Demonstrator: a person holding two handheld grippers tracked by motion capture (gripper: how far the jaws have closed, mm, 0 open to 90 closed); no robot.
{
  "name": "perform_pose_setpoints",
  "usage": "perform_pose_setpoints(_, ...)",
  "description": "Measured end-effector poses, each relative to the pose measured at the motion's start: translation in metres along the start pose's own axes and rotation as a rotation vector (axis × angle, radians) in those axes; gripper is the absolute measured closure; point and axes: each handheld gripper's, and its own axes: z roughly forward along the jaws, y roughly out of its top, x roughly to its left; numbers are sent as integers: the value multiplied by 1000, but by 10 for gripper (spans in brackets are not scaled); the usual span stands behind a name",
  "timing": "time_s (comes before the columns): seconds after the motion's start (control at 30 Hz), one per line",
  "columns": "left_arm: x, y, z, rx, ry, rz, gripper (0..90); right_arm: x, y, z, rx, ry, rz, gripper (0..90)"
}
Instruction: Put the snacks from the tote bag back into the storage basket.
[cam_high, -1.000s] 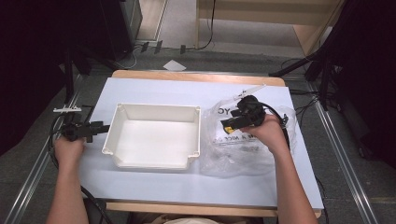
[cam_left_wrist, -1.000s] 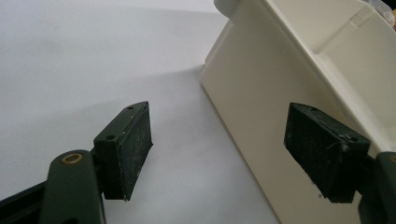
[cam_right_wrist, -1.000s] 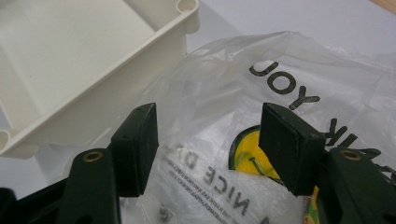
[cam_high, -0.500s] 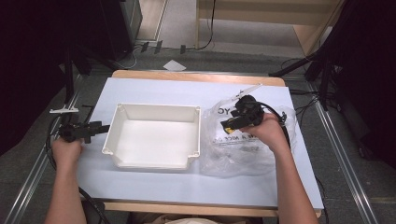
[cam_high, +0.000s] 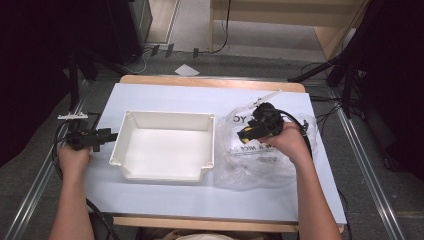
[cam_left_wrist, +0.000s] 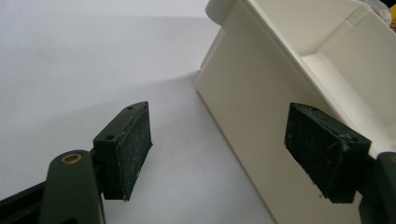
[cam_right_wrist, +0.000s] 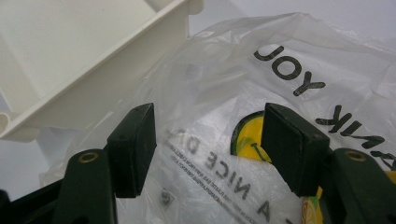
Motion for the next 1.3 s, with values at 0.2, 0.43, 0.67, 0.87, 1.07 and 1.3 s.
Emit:
perform_pose_setpoints(0.2,2,1,4,6,0,-7,241,0,-2,2,25,-16,8,367)
perform_pose_setpoints(0.43,2,2,6,10,-3,-5,241,-2,-4,1,30,-18,9,367)
perform_pose_setpoints(0.67,2,1,4,6,-2,-6,241,-3,-4,-2,22,-22,8,366)
perform_pose_setpoints(0.87,2,1,5,13,-2,-6,241,-4,-4,-3,26,-26,6,366)
perform_pose_setpoints(1.07,2,1,5,12,-2,-8,241,-5,-4,-5,21,-27,7,366)
perform_pose_setpoints(1.3,2,1,6,18,-2,-5,241,-4,-4,-9,16,-33,1,366)
